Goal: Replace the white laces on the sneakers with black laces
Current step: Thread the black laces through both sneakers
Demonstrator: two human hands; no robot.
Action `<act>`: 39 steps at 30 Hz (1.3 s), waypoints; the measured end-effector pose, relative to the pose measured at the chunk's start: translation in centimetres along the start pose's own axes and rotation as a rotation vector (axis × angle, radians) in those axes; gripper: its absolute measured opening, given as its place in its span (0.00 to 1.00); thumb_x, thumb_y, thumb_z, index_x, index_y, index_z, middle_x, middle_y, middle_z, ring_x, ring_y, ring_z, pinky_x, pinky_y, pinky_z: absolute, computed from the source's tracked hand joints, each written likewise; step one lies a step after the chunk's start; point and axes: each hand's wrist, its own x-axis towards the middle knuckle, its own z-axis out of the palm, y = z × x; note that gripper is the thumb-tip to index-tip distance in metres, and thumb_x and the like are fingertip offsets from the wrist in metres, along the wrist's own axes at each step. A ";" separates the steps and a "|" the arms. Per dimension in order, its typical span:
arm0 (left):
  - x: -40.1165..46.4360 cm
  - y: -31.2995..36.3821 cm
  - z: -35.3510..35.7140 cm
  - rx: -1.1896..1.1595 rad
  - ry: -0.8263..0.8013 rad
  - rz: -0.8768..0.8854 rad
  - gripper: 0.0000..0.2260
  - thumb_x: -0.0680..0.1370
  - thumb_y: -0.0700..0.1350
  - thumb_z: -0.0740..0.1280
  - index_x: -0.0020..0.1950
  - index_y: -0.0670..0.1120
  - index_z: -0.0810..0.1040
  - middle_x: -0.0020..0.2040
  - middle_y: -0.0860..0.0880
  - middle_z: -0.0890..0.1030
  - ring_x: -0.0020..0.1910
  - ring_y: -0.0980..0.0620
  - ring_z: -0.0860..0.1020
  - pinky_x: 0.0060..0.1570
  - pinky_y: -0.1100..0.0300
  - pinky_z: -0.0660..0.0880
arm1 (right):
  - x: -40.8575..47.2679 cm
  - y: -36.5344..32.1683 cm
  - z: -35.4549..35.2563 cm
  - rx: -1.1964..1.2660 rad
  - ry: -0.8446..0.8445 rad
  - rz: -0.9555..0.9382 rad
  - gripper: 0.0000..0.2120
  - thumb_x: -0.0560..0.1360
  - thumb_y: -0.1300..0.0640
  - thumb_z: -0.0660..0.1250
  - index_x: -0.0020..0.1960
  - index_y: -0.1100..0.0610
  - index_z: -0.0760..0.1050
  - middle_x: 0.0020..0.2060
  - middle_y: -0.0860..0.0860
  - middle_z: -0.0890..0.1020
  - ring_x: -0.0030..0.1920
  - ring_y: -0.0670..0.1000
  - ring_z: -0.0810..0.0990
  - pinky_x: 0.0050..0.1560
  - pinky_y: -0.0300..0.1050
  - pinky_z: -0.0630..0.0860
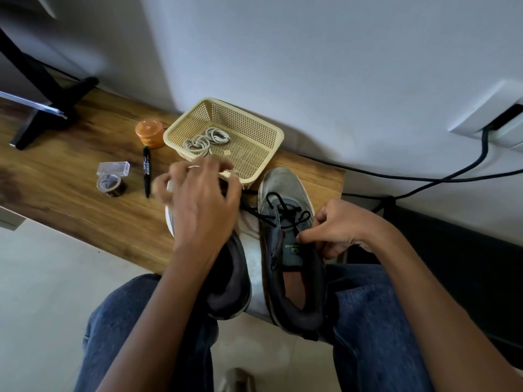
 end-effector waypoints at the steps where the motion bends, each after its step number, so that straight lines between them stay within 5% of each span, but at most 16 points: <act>1: -0.1 0.3 0.4 0.022 -0.057 0.061 0.12 0.80 0.55 0.58 0.58 0.53 0.77 0.50 0.56 0.79 0.61 0.52 0.66 0.63 0.47 0.54 | 0.0 0.0 0.0 -0.001 -0.003 -0.001 0.13 0.71 0.55 0.74 0.45 0.65 0.78 0.38 0.58 0.82 0.34 0.52 0.82 0.43 0.49 0.83; 6: -1.2 1.4 2.3 0.198 -0.380 0.232 0.16 0.79 0.61 0.58 0.57 0.55 0.79 0.59 0.56 0.77 0.65 0.52 0.62 0.64 0.51 0.46 | -0.1 0.0 0.1 0.003 -0.021 -0.010 0.11 0.71 0.56 0.74 0.43 0.64 0.78 0.37 0.58 0.81 0.36 0.53 0.81 0.45 0.51 0.82; 12: -0.7 0.5 1.9 0.178 -0.469 0.208 0.16 0.79 0.61 0.58 0.54 0.54 0.80 0.57 0.55 0.77 0.66 0.50 0.62 0.70 0.47 0.46 | 0.0 0.1 0.0 0.011 -0.031 -0.006 0.13 0.70 0.56 0.73 0.46 0.66 0.78 0.37 0.60 0.79 0.37 0.56 0.78 0.48 0.54 0.80; 18: 0.9 -0.2 0.2 -0.344 -0.168 -0.114 0.16 0.80 0.58 0.60 0.37 0.51 0.76 0.38 0.55 0.75 0.48 0.55 0.73 0.62 0.48 0.59 | 0.1 0.1 0.0 0.010 -0.029 -0.017 0.11 0.70 0.56 0.74 0.44 0.63 0.77 0.36 0.58 0.80 0.35 0.55 0.79 0.49 0.55 0.80; 22: 1.3 0.5 -1.2 -0.933 -0.023 -0.364 0.21 0.82 0.53 0.58 0.32 0.56 0.81 0.44 0.53 0.84 0.44 0.66 0.77 0.48 0.64 0.67 | 0.2 0.2 0.0 0.000 -0.021 -0.027 0.10 0.71 0.56 0.74 0.41 0.62 0.76 0.35 0.56 0.82 0.32 0.50 0.81 0.40 0.47 0.82; 26: 1.9 1.0 -2.0 -1.555 -0.033 -0.495 0.20 0.84 0.47 0.56 0.37 0.50 0.81 0.41 0.52 0.83 0.43 0.56 0.78 0.41 0.63 0.68 | 0.0 0.1 0.1 -0.061 -0.011 -0.067 0.12 0.71 0.52 0.74 0.39 0.59 0.75 0.34 0.53 0.80 0.32 0.48 0.79 0.33 0.40 0.78; 31: 0.9 2.9 -1.1 -1.706 -0.375 -0.438 0.08 0.79 0.46 0.59 0.52 0.47 0.77 0.54 0.48 0.83 0.53 0.49 0.81 0.52 0.55 0.78 | 0.0 -0.5 0.3 0.111 0.362 -0.460 0.13 0.73 0.49 0.72 0.36 0.57 0.76 0.28 0.48 0.75 0.29 0.44 0.71 0.33 0.41 0.69; 34: 0.5 3.9 -0.5 -1.715 -0.480 -0.418 0.12 0.76 0.46 0.61 0.57 0.45 0.77 0.61 0.47 0.81 0.60 0.48 0.79 0.54 0.55 0.79 | -0.3 -1.8 1.1 0.357 0.330 -0.661 0.05 0.71 0.54 0.74 0.42 0.54 0.79 0.33 0.53 0.80 0.34 0.44 0.75 0.38 0.40 0.71; 36: 0.4 4.0 -0.2 -1.702 -0.512 -0.413 0.15 0.76 0.45 0.63 0.60 0.42 0.77 0.63 0.47 0.80 0.62 0.49 0.77 0.48 0.60 0.79 | -0.2 -2.3 1.9 0.335 0.292 -0.710 0.08 0.70 0.55 0.76 0.46 0.53 0.79 0.39 0.55 0.81 0.36 0.46 0.75 0.39 0.42 0.72; 39: 0.3 3.9 0.2 -1.694 -0.534 -0.403 0.13 0.74 0.45 0.64 0.57 0.43 0.78 0.63 0.47 0.80 0.65 0.49 0.76 0.57 0.57 0.76 | -0.2 -2.7 2.7 0.273 0.315 -0.727 0.08 0.71 0.54 0.74 0.46 0.56 0.79 0.39 0.53 0.81 0.36 0.45 0.75 0.39 0.40 0.71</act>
